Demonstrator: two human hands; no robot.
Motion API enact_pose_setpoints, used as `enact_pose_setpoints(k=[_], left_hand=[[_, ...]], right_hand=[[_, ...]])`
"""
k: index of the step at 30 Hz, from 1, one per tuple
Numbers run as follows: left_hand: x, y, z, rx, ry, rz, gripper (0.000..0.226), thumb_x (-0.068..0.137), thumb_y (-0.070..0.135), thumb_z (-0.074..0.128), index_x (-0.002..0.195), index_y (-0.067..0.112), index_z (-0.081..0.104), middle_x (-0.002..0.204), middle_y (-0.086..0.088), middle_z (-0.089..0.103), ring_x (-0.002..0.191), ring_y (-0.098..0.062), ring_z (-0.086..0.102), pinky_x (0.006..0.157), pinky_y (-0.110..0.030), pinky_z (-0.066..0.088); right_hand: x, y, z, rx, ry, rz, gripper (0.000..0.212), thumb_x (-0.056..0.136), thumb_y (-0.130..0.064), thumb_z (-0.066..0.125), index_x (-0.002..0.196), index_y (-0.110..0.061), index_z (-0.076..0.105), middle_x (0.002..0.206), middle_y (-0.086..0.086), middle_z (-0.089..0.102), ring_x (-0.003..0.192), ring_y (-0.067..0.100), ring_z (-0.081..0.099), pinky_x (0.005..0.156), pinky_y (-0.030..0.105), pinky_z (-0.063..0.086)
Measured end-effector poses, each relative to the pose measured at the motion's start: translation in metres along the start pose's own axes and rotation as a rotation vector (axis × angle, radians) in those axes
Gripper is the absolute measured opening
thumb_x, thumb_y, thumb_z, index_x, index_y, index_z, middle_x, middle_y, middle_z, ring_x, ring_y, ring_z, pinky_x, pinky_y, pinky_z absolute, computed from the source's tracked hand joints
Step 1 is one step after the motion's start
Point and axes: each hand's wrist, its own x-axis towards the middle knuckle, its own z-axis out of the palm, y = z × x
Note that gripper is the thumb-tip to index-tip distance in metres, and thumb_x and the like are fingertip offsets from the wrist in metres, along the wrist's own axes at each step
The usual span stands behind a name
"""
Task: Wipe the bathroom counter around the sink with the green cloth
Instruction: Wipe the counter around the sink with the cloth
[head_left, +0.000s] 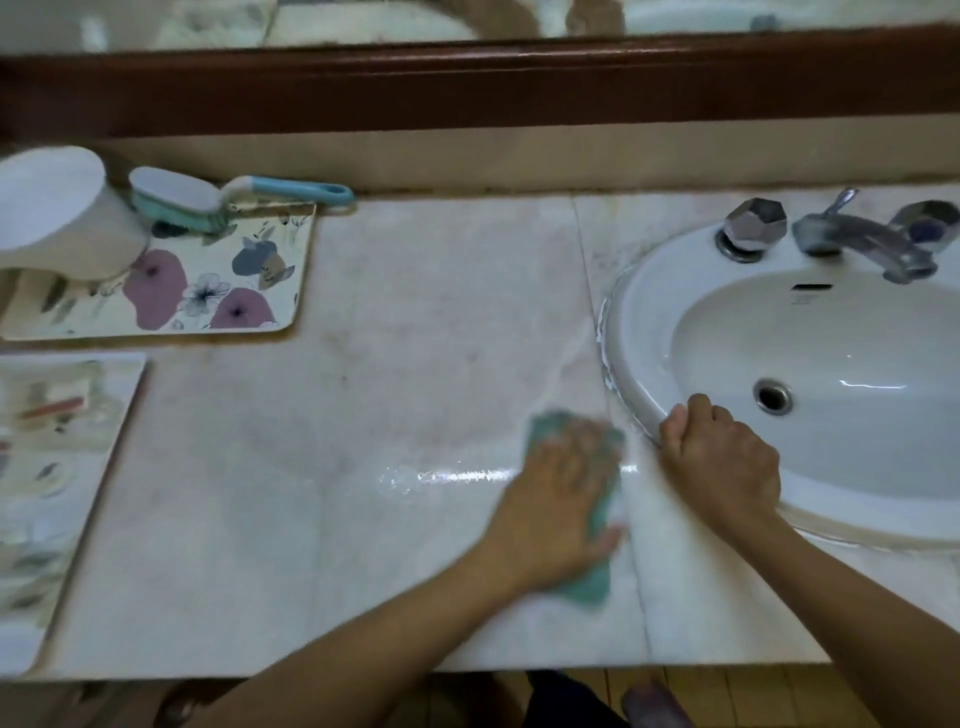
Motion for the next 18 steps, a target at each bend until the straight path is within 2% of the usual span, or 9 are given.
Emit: enact_pose_setpoints(k=[2,3,4,6,9,11,12,14,18], left_hand=[[-0.043,0.0,-0.003,-0.007,-0.068,0.236,0.072,0.093,0.053,0.045,0.152,0.015,0.029,0.161,-0.011,0.021,0.149,-0.029,0.014,0.119,-0.043,0.016],[-0.051,-0.023,-0.011,-0.015,-0.038,0.242,0.069,0.093,0.051,0.046,0.151,0.017,0.032,0.16,-0.009,0.023,0.149,-0.026,0.016,0.119,-0.04,0.018],[-0.055,-0.053,-0.021,0.005,0.01,0.162,0.069,0.092,0.051,0.046,0.151,0.018,0.034,0.159,-0.008,0.026,0.148,-0.025,0.02,0.118,-0.04,0.022],[-0.06,-0.128,-0.045,0.072,0.073,-0.181,0.072,0.089,0.056,0.041,0.151,0.02,0.03,0.159,-0.007,0.026,0.146,-0.024,0.025,0.115,-0.042,0.028],[-0.092,-0.213,-0.078,0.085,0.158,-0.753,0.073,0.092,0.058,0.028,0.152,0.016,0.026,0.159,-0.014,0.023,0.145,-0.032,0.022,0.118,-0.044,0.022],[-0.105,-0.205,-0.073,0.046,0.224,-1.018,0.071,0.096,0.054,0.027,0.153,0.012,0.021,0.161,-0.017,0.016,0.146,-0.035,0.017,0.119,-0.047,0.016],[-0.103,-0.18,-0.063,0.037,0.251,-1.087,0.071,0.097,0.052,0.028,0.154,0.01,0.02,0.161,-0.017,0.013,0.147,-0.035,0.015,0.119,-0.047,0.013],[-0.095,-0.109,-0.039,0.052,0.28,-0.996,0.073,0.095,0.052,0.027,0.154,0.009,0.02,0.161,-0.016,0.012,0.147,-0.035,0.013,0.119,-0.048,0.013],[-0.101,0.016,-0.004,-0.002,0.089,-0.347,0.075,0.093,0.056,0.037,0.156,0.021,0.015,0.164,-0.004,0.004,0.151,-0.022,0.001,0.121,-0.041,0.007]], right_hand=[[0.001,0.001,0.001,0.008,0.02,0.002,0.039,0.096,-0.034,0.028,0.092,-0.005,0.054,0.087,0.02,0.063,0.074,0.039,0.06,0.059,0.037,0.034],[0.0,0.001,0.002,0.009,0.028,0.005,0.039,0.096,-0.034,0.028,0.093,-0.005,0.054,0.087,0.02,0.063,0.075,0.039,0.059,0.06,0.037,0.034],[0.0,0.001,0.003,0.01,0.03,0.009,0.039,0.097,-0.034,0.028,0.093,-0.005,0.054,0.088,0.02,0.063,0.075,0.039,0.059,0.061,0.038,0.035],[0.0,0.001,0.004,0.025,0.038,0.017,0.04,0.097,-0.034,0.027,0.093,-0.005,0.054,0.089,0.021,0.063,0.077,0.04,0.06,0.063,0.038,0.034],[0.0,0.0,0.005,0.035,0.049,0.02,0.043,0.096,-0.035,0.025,0.094,-0.004,0.055,0.089,0.021,0.063,0.077,0.04,0.06,0.063,0.039,0.034],[-0.001,0.0,0.004,0.032,0.052,0.022,0.044,0.096,-0.036,0.023,0.094,-0.005,0.055,0.088,0.021,0.063,0.076,0.04,0.06,0.063,0.039,0.035],[-0.001,0.0,0.004,0.034,0.057,0.019,0.044,0.096,-0.036,0.023,0.093,-0.005,0.054,0.086,0.021,0.063,0.074,0.04,0.06,0.062,0.039,0.035],[-0.002,0.0,0.003,0.046,0.067,0.009,0.043,0.096,-0.036,0.023,0.091,-0.005,0.053,0.084,0.021,0.062,0.072,0.039,0.059,0.06,0.038,0.034],[-0.004,0.005,-0.002,0.104,0.015,-0.014,0.043,0.097,-0.041,0.02,0.085,-0.01,0.048,0.082,0.017,0.061,0.073,0.036,0.056,0.065,0.04,0.038]])
